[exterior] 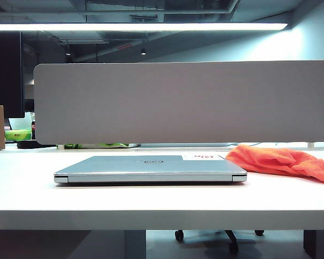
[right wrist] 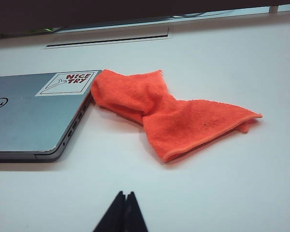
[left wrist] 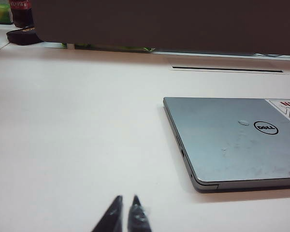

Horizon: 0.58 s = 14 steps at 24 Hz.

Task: Pick up the rag and use it to wipe the water off the lid of the laptop on the table.

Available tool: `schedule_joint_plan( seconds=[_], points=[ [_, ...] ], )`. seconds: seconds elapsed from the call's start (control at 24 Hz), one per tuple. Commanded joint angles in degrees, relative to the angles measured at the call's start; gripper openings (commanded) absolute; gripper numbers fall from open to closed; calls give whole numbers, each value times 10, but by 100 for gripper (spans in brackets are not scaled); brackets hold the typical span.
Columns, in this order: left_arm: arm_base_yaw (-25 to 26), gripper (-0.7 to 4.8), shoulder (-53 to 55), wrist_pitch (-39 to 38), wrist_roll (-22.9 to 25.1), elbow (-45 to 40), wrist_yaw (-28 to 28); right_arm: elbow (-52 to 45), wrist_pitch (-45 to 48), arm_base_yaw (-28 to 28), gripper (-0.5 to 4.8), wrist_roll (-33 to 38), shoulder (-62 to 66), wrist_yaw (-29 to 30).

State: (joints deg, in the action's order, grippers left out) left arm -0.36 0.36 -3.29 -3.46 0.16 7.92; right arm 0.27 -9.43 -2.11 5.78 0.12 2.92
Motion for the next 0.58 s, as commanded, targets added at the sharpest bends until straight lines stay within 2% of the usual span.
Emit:
schedule_joint_plan(
  seconds=[0.04,0.17,0.25,0.38,0.5,0.58],
  points=[
    [0,22,0,3,0,3,-5,-2,7,0,3,2,0,2],
    [0,22,0,4,0,3,-23,-1,7,0,3,7,-1,2],
    [0,22,0,4,0,3,-32,0,20,0,5,42,-1,2],
    [0,22,0,12,0,10,-25,5,59,0,78,155,-1,2],
    [-1,22,0,27,0,42,-12,38,63,0,96,252,0,-17],
    [-1,22,1,29,-5,80,-13,100,20,1,108,221,3,-15]
  ],
)
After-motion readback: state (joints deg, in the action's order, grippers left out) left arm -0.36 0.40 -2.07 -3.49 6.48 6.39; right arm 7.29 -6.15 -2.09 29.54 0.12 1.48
